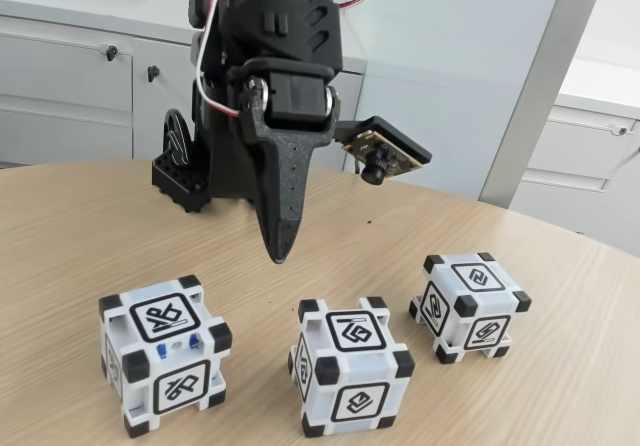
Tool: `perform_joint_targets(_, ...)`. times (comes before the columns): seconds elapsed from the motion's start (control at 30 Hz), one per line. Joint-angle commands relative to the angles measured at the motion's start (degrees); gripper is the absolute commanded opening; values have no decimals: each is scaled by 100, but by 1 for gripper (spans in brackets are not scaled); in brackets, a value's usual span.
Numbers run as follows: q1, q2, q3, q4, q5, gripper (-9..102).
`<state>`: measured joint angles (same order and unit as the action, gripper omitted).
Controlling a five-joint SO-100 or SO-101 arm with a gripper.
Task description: Stack cubes from left to right.
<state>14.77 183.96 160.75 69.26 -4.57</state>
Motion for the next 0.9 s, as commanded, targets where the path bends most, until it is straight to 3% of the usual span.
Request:
perform_joint_targets(0.0,0,97,-44,-79,-281,0)
perform_joint_targets(0.73,35,97,-44,-79,-176,0)
perform_joint_targets(0.87,-9,97,-62,-79,-949,0)
